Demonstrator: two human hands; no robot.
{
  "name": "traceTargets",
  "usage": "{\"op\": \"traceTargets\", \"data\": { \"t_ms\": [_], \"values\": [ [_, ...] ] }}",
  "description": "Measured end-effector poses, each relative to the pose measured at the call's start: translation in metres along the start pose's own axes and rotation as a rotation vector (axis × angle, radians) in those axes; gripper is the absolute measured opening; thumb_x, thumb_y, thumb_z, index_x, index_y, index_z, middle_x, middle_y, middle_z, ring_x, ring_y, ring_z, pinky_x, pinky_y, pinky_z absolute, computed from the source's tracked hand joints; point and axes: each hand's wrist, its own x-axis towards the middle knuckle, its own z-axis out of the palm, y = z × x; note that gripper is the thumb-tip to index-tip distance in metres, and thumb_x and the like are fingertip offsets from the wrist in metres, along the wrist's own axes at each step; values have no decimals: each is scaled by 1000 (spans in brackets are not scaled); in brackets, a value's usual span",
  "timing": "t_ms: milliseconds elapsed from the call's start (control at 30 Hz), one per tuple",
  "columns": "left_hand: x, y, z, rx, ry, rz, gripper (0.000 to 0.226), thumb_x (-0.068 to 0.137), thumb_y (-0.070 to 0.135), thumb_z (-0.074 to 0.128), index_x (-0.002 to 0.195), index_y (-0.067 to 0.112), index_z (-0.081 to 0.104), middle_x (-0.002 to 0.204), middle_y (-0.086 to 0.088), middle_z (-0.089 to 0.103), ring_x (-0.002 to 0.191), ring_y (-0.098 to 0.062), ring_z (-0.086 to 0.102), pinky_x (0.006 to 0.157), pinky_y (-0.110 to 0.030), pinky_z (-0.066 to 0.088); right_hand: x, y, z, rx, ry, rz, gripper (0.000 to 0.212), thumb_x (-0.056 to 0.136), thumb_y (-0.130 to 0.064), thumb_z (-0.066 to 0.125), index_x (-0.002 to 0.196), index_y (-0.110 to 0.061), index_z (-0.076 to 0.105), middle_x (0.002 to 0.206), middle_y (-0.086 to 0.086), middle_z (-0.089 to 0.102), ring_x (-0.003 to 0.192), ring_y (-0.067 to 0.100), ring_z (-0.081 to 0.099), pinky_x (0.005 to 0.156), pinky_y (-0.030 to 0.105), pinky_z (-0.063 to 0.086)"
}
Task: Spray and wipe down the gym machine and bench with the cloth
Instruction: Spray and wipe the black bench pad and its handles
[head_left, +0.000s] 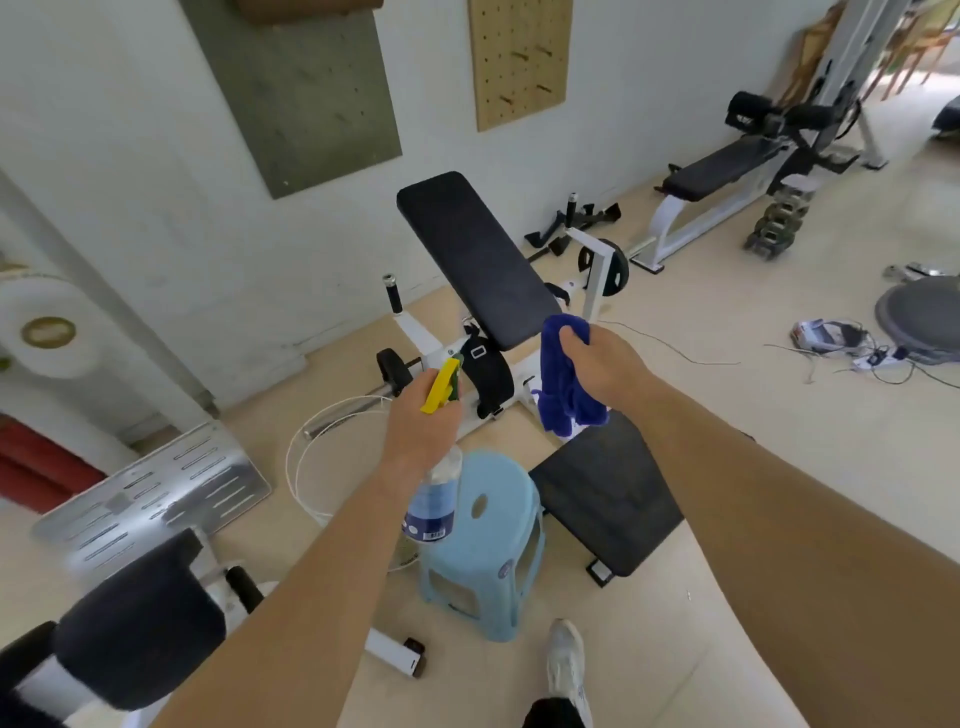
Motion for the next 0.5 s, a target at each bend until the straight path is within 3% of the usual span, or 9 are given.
{"op": "traceTargets", "data": {
  "t_ms": [167,267,333,500],
  "values": [
    [91,27,72,-26,36,-32,13,88,4,57,92,12,66,78,-13,61,70,-21,53,68,-33,45,115,17,-40,-39,-83,-49,36,107,-39,36,107,-10,57,86,7,61,76,23,56,68,32,39],
    [152,49,115,-14,62,-37,14,88,4,58,95,12,67,90,-19,66,76,-30,60,72,-37,51,188,18,-72,-60,-106,-72,39,107,-39,34,104,-8,58,87,10,62,79,25,57,73,34,40],
    [183,62,136,-9,83,-50,13,87,9,59,96,16,66,90,-16,67,79,-34,63,74,-42,54,225,17,-89,-90,-132,-101,39,107,-40,34,103,-9,57,85,10,62,80,26,59,73,36,44],
    [265,95,196,-9,147,-97,13,90,9,57,96,15,66,88,-17,66,74,-24,58,70,-41,51,332,20,-137,-115,-230,-161,39,107,-42,33,103,-11,55,86,11,62,72,21,57,63,31,42]
  ]
}}
